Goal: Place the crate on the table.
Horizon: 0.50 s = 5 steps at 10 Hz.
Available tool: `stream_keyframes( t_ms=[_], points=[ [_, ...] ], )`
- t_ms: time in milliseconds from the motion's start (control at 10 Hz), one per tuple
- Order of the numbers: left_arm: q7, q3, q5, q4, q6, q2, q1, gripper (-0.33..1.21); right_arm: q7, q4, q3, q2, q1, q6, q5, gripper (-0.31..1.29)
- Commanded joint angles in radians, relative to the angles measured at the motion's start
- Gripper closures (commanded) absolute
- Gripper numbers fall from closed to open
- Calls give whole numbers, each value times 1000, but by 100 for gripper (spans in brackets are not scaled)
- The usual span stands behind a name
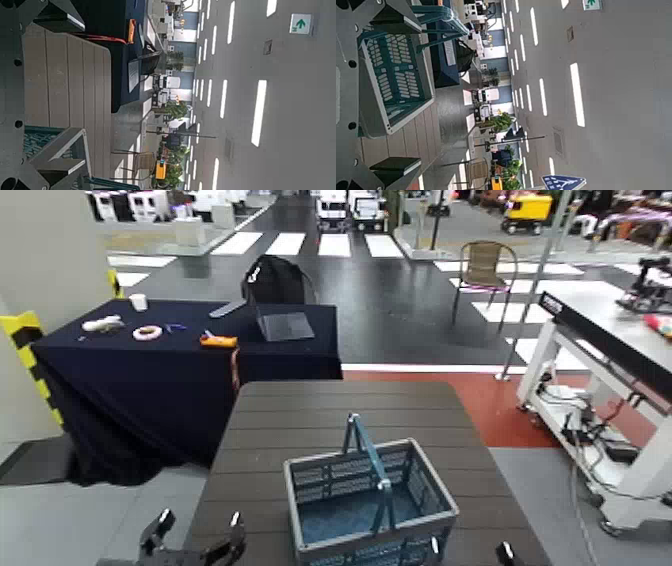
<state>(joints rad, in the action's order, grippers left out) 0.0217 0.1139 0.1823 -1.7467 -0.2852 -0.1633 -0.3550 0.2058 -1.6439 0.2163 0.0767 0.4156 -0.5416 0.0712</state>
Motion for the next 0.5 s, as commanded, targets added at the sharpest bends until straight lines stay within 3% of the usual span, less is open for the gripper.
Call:
stream_keyframes(
  t_ms=[100,500],
  points=[
    [10,-5,-30,-2,-26,-4,-25,11,3,-5,0,0,3,3,-10,13],
    [9,-2,-34,-4,-25,-7,-25,11,9,-14,-8,0,3,12,-34,13]
  ],
)
